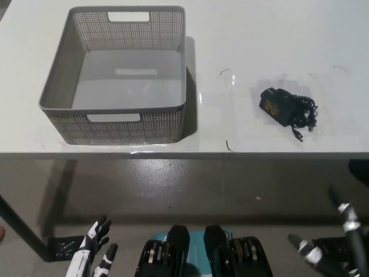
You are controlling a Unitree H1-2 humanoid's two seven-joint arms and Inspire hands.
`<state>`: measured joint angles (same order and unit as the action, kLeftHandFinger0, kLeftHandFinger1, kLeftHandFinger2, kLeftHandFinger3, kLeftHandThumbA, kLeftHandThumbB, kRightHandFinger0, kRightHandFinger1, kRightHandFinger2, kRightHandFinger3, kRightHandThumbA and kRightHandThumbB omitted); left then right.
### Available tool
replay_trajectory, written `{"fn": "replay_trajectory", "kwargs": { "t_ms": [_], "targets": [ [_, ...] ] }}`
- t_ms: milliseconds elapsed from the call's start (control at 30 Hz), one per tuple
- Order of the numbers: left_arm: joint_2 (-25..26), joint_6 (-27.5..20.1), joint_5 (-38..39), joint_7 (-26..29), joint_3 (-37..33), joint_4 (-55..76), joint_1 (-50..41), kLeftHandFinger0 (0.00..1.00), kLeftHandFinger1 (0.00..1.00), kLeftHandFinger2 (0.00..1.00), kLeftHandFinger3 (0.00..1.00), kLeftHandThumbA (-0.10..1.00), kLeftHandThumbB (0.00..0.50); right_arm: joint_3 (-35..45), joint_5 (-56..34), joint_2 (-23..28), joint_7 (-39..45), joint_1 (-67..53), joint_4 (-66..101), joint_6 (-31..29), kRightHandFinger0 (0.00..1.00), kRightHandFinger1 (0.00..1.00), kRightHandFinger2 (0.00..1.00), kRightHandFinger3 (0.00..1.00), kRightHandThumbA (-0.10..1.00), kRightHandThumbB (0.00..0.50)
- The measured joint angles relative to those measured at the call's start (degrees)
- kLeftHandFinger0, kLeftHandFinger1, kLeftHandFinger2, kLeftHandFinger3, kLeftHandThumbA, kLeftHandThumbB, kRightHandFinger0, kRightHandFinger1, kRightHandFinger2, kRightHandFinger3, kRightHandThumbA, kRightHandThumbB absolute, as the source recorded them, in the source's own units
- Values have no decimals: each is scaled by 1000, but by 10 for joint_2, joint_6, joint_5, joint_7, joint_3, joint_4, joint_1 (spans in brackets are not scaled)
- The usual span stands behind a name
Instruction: Use the right hand to pick up a black power cord and place it into a container on the left hand side
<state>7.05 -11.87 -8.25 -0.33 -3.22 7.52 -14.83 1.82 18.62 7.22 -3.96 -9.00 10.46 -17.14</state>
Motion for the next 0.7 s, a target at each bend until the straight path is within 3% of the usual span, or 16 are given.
{"fn": "replay_trajectory", "kwargs": {
  "t_ms": [67,267,300,433,700],
  "targets": [
    [0,-3,-2,0,0,0,-1,1000,1000,1000,1000,811,159,14,15,22,6,25,36,21,1000,1000,1000,1000,905,500],
    [0,-13,-8,0,0,1,-8,1000,1000,1000,1000,798,152,38,64,99,34,176,76,99,1000,1000,1000,1000,745,489],
    [0,-13,-9,0,1,1,-9,1000,1000,1000,1000,794,152,38,71,107,40,196,76,112,1000,1000,1000,1000,676,495],
    [0,-15,-12,0,1,1,-15,1000,1000,1000,1000,791,158,30,93,137,66,283,65,158,1000,1000,1000,1000,740,500],
    [0,-21,-19,0,5,1,-15,1000,1000,1000,1000,810,140,-36,140,172,119,463,-64,227,1000,1000,1000,1000,701,500]
  ]
}}
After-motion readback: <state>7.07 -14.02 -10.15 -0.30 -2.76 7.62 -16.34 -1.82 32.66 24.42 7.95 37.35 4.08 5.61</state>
